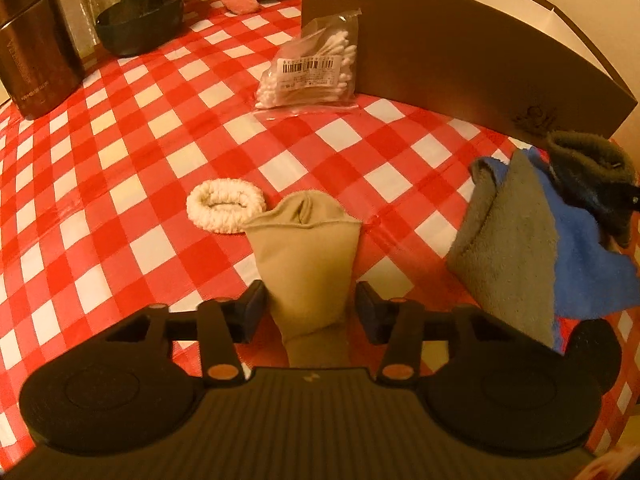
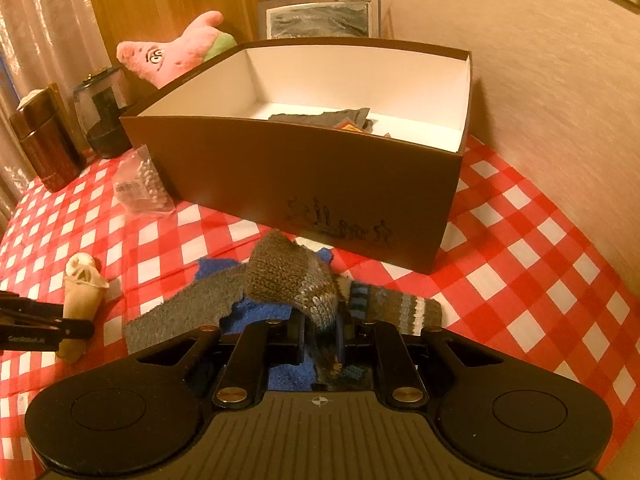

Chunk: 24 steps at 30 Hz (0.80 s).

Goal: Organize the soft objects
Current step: 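Grasp the beige sock with the left gripper while the right holds the striped sock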

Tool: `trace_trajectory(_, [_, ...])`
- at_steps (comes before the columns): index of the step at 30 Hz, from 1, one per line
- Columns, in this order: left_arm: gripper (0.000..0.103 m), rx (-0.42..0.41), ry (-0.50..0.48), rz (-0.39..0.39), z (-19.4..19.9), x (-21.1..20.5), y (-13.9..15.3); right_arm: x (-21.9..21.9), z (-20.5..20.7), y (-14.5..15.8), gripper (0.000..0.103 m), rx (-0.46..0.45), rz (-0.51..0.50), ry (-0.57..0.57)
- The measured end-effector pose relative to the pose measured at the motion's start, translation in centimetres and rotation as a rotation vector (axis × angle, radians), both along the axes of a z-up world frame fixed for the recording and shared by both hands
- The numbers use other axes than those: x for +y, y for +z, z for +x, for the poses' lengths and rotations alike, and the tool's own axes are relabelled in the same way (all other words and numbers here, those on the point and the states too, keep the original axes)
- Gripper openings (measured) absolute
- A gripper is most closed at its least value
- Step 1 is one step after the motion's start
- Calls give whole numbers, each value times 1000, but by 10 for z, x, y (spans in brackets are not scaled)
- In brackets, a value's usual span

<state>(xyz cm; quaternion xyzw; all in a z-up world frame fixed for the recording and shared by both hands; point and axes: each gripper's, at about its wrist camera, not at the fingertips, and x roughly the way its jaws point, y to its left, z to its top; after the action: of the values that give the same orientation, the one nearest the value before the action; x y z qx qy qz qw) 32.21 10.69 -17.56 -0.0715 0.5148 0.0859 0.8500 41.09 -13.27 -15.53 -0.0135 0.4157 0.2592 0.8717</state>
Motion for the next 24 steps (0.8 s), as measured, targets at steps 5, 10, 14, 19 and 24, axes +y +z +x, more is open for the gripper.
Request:
trace_trajectory(5, [18,4,-14,27,-5,-5,-2,-2,-3,3,14,-12,5,-2])
trace_trajectory(10, [12,9,-2,10,-12,-5,-1,-6,-6,7,14,-20,11,-5])
trace_trajectory(14, [11,7,-1,11,-20,-8,3,-9,-9,11,14,-31,16,-2])
trace_trajectory(19, [10,-4,7,15,-31,-10,14,-15,-15,19,14,-50,22,-2])
trace_trajectory(24, [9,-36,14,34,-42,-9,33,-24,-22,31,14,-74,39,-6])
